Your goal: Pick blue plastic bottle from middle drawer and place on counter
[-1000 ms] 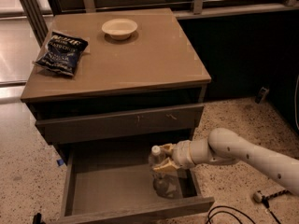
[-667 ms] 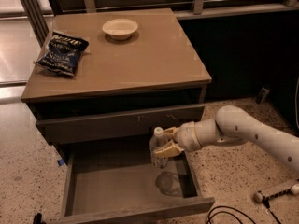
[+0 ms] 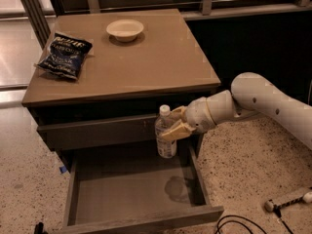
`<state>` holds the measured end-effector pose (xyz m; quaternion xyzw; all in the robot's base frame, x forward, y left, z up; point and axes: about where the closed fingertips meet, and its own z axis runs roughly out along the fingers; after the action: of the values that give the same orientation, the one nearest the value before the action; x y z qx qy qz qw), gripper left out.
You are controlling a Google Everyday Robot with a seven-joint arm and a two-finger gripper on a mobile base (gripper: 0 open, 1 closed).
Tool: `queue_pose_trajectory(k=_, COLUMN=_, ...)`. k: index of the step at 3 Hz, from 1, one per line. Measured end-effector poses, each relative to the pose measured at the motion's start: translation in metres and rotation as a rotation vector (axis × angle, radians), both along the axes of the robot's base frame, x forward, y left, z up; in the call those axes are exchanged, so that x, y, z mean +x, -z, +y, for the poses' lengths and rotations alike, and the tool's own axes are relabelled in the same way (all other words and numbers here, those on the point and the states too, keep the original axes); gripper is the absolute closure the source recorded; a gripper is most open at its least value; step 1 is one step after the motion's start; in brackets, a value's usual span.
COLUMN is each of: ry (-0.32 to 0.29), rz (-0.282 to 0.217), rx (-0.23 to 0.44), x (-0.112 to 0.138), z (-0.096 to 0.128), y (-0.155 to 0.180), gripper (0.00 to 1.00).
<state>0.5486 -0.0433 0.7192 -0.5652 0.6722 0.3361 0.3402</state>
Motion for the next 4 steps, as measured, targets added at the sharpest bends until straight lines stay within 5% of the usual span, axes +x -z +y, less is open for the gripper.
queue_pose_trajectory(k=1, ry=-0.007, rz=-0.022, rx=0.012, x=0.001, z=0.001, y=-0.012, gripper=1.0)
queue_pose_trajectory(k=3, ry=-0.013, rz=-0.092, rx=0.032, x=0.017, z=0.002, y=-0.135, gripper=1.0)
queue_pose_trajectory(k=4, ry=0.019, rz=-0.011, rx=0.001, x=0.046, z=0.013, y=-0.222, gripper=1.0)
